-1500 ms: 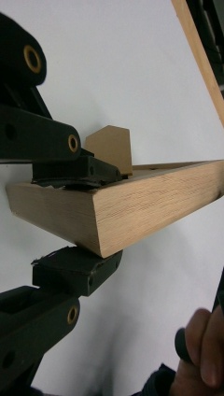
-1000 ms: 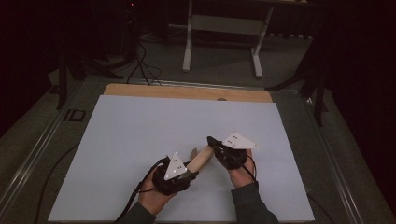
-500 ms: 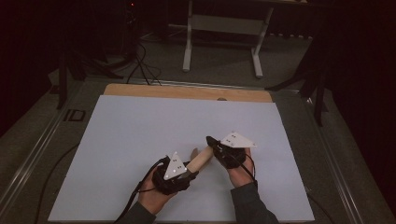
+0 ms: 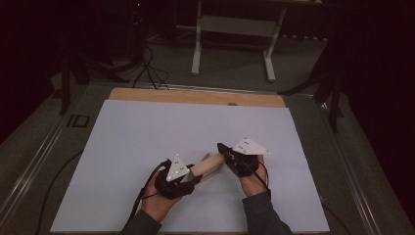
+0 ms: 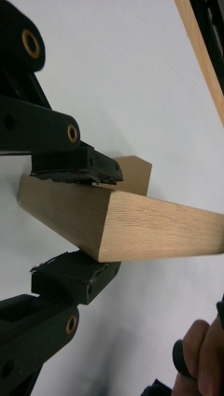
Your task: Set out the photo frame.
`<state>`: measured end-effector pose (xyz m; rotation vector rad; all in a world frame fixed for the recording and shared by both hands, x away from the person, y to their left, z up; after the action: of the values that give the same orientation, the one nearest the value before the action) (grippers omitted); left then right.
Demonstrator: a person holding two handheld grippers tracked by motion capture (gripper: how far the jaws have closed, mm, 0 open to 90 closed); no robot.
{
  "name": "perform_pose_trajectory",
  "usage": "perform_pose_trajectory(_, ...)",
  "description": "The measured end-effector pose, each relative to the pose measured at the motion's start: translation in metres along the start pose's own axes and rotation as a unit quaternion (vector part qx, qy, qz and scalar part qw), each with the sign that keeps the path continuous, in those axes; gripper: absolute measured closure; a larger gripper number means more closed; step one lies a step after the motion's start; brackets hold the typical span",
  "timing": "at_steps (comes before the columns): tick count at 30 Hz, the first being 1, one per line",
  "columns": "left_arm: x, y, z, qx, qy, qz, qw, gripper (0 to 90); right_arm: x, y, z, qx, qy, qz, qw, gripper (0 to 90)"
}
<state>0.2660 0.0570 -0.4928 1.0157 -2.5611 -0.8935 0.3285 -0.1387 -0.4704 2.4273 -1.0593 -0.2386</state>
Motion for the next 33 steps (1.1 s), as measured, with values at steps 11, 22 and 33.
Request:
perform_pose_trajectory(11, -0.010, -0.001, 0.001, -0.003, 0.021, -0.014, 0.9997, 52.1, 0.000, 0.003, 0.001, -0.004, 0.002, 0.000, 1.0000, 89.6)
perform_pose_trajectory(22, -0.020, -0.003, 0.003, -0.009, 0.044, -0.032, 0.9985, 54.2, 0.000, 0.005, 0.001, -0.008, 0.001, -0.001, 1.0000, 89.7)
perform_pose_trajectory(33, -0.020, -0.006, 0.004, -0.011, 0.045, -0.028, 0.9985, 54.8, 0.003, 0.007, 0.000, -0.005, -0.007, 0.000, 1.0000, 82.9)
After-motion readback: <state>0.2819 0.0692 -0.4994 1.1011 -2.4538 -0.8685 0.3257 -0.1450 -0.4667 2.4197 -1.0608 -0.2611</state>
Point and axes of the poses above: each handheld gripper's, and its own axes: y roughly backward along the jaws, z roughly out of its underside, x roughly to its right, the point moved 3 cm from there along -y, roughly forward along the jaws, and after that the axes turned 6 degrees about -x, right-handed, at the moved point
